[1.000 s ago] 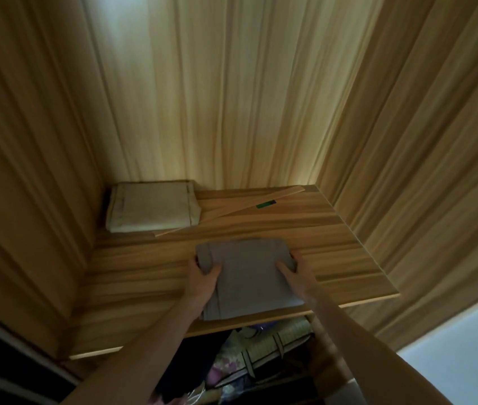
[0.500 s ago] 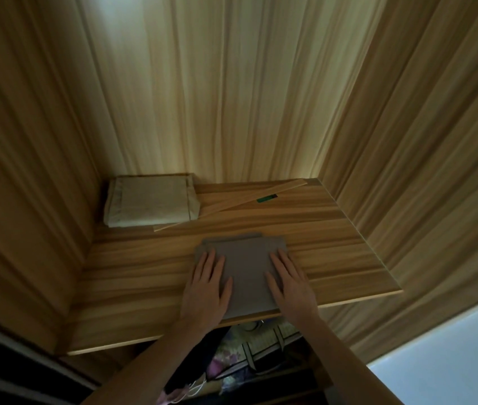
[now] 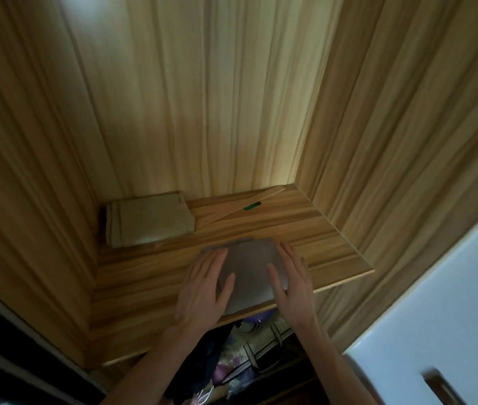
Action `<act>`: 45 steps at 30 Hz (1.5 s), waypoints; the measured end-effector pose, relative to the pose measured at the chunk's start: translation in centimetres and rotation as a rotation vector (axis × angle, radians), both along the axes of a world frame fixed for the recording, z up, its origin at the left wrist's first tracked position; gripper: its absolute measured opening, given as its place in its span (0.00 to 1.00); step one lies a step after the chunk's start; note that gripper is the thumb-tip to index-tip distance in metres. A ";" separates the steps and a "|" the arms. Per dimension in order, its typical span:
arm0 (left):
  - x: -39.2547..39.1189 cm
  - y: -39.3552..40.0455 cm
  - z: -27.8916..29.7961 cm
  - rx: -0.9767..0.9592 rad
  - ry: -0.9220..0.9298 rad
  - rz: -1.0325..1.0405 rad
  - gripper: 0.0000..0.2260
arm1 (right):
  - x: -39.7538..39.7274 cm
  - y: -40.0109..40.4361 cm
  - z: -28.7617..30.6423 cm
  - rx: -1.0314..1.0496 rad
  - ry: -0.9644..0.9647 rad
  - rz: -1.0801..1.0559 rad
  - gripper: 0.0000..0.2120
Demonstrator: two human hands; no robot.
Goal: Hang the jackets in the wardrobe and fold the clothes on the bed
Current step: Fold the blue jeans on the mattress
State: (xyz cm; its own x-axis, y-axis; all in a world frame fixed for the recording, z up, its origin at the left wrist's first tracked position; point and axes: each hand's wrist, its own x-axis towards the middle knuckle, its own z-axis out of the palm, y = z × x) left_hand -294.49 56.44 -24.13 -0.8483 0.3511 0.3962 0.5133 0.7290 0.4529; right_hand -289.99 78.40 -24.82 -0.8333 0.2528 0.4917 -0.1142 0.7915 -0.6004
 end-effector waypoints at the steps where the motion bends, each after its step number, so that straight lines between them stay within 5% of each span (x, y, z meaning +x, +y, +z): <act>1: 0.3 -0.4 0.7 0.008 0.015 -0.023 0.27 | 1.1 -0.7 0.7 0.018 0.016 -0.019 0.27; 8: 2.4 -1.9 3.6 0.062 0.098 -0.226 0.27 | 9.6 -4.2 4.6 0.249 0.028 -0.325 0.28; 22: 17.8 5.5 6.2 0.233 0.160 -0.800 0.25 | 32.8 -6.5 7.2 0.276 -0.072 -0.916 0.29; 33: 39.8 8.5 8.0 0.293 0.141 -1.200 0.25 | 57.6 -12.5 9.2 0.272 -0.121 -1.359 0.30; 45: 67.3 0.1 6.6 0.247 0.052 -1.655 0.26 | 82.5 -31.4 7.0 0.142 -0.103 -1.860 0.29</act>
